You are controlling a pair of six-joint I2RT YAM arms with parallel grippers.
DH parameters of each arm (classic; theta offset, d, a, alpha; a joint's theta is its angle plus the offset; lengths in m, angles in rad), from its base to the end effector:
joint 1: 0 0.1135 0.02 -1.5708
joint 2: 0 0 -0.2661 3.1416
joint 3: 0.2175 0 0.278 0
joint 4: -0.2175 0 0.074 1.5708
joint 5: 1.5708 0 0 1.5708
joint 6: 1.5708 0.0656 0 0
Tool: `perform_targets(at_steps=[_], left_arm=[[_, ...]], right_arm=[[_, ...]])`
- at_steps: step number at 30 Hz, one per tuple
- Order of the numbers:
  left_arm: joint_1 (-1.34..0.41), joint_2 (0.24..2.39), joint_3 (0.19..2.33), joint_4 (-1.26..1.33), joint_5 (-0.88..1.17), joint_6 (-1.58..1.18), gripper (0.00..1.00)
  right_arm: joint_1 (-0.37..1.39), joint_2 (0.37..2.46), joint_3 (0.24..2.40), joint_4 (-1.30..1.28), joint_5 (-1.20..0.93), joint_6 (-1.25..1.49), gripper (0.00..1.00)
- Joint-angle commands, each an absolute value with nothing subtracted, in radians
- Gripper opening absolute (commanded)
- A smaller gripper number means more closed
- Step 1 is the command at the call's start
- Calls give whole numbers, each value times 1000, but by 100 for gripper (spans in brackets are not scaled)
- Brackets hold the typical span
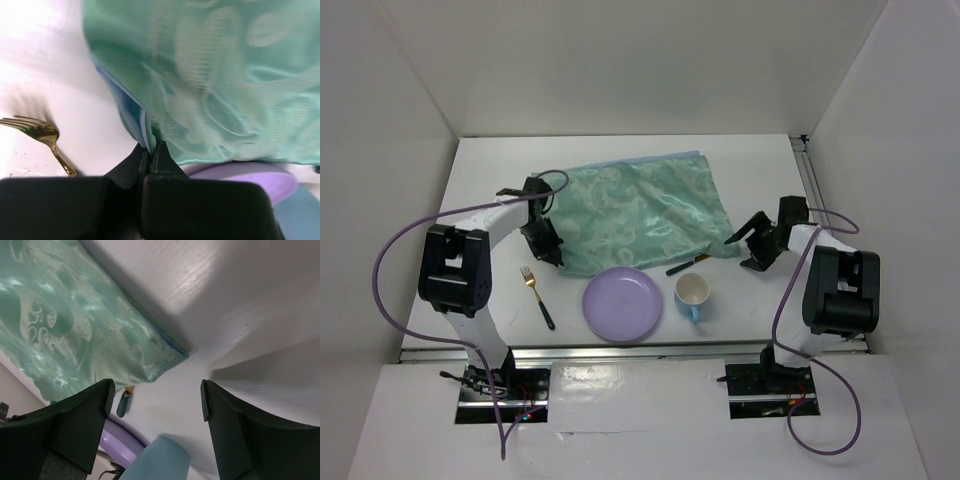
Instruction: Set the dinner table for one person
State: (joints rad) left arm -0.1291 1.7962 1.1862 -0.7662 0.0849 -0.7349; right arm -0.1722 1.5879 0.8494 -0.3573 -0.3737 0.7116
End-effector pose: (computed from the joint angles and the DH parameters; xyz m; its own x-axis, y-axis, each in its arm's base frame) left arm 0.3595 -0.0523 0.1298 -0.8188 -0.5674 -0.0877 -0.5451 0.8162 -0.1914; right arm 0.3267 -0.0325 0.1211 -0.6667 0.7331 -0.1343 0.5684 0.6168 0.5445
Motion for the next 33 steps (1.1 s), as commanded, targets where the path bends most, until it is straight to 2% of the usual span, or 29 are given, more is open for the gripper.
perform_targets(at_steps=[1,5,8,9,10,12,16,20,21,24,30,33], left_arm=[[-130,1775,1296,-822,68,-727,0],[-130,1775,1365,-844,67,-718,0],[-130,1775,1413,-867,77,-709,0],[-130,1784,1426,-880,86,-709,0],[-130,1784,1443,-894,86,-698,0],[-130,1795,1511,-916,95,-689,0],[-108,1857,1693,-985,116,-663,0],[-52,1913,1937,-1061,190,-618,0],[-25,1925,2053,-1084,205,-605,0],[30,1945,2239,-1163,285,-592,0],[112,1747,2126,-1008,432,-627,0],[133,1701,2163,-990,442,-637,0]], right_arm=[[-179,1595,807,-263,-379,782,80],[-147,1638,798,-203,-382,856,75],[-114,1647,778,-135,-332,922,56],[-104,1647,791,-135,-302,933,44],[-104,1647,810,-135,-269,942,19],[-94,1638,892,-169,-209,942,0],[-94,1647,1121,-247,-158,891,0],[-94,1647,1362,-311,-156,833,0],[-94,1637,1441,-336,-156,818,0],[-94,1576,1553,-370,-170,790,0],[-94,1430,1654,-417,-170,753,0],[-94,1364,1672,-417,-181,753,0]])
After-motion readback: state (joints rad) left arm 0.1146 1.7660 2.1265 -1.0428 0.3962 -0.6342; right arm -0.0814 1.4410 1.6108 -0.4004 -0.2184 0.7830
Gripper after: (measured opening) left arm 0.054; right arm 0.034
